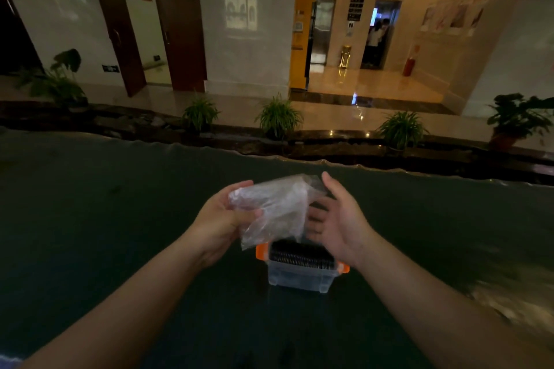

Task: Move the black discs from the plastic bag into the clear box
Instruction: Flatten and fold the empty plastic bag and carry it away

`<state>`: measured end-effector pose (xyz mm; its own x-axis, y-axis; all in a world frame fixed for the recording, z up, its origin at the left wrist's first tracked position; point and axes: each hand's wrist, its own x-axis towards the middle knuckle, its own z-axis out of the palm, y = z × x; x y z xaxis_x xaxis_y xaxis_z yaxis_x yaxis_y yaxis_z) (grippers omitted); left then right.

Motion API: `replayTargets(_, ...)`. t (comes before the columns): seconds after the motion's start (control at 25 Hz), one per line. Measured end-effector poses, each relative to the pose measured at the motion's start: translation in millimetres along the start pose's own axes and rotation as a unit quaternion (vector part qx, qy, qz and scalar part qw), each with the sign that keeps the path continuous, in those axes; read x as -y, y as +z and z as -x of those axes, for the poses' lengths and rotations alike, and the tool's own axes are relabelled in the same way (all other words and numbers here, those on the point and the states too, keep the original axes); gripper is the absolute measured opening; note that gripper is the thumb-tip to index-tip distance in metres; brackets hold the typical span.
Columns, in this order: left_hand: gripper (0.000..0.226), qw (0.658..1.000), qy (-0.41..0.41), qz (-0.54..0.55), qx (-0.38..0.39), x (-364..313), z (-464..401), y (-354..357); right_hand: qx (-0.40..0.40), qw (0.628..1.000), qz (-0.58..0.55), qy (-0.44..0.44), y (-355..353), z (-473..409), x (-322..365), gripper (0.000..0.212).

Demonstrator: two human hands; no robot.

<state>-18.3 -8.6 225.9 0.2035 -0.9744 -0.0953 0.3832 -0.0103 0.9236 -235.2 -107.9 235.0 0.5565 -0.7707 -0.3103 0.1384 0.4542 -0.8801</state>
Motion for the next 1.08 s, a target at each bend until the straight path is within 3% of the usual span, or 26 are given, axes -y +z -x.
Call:
replayTargets(0.08,0.069,1.000,-0.003,0.016,0.007,13,4,2,0.049,0.997,-0.018,0.058,7,-1,-16,0.087)
replayTargets(0.24,0.066,0.998,-0.026,0.027,0.050,33,11,2,0.138,0.983,-0.089,0.086,19,0,-37,0.074)
replayTargets(0.36,0.050,0.987,-0.100,-0.033,0.120,33,15,-6,0.107,0.992,-0.001,0.061,16,0,-34,0.064)
replayTargets(0.48,0.039,0.974,-0.136,-0.129,0.126,26,10,-10,0.139,0.982,0.103,0.080,11,2,-21,0.058)
replayTargets(0.56,0.033,0.972,-0.122,-0.173,0.106,20,3,-4,0.119,0.984,0.096,0.086,10,2,-17,0.057)
replayTargets(0.68,0.032,0.981,-0.086,-0.162,0.054,12,-6,8,0.109,0.991,0.031,0.071,6,0,-16,0.065)
replayTargets(0.76,0.030,0.984,-0.061,-0.161,0.036,7,-12,15,0.116,0.991,0.048,0.050,3,0,-13,0.069)
replayTargets(0.96,0.034,0.988,-0.043,-0.145,0.035,-6,-23,19,0.039,0.998,0.034,0.030,-4,-11,-3,0.031)
replayTargets(1.08,0.032,0.989,-0.035,-0.136,0.044,-7,-28,15,0.048,0.998,0.044,0.012,-8,-14,0,0.028)
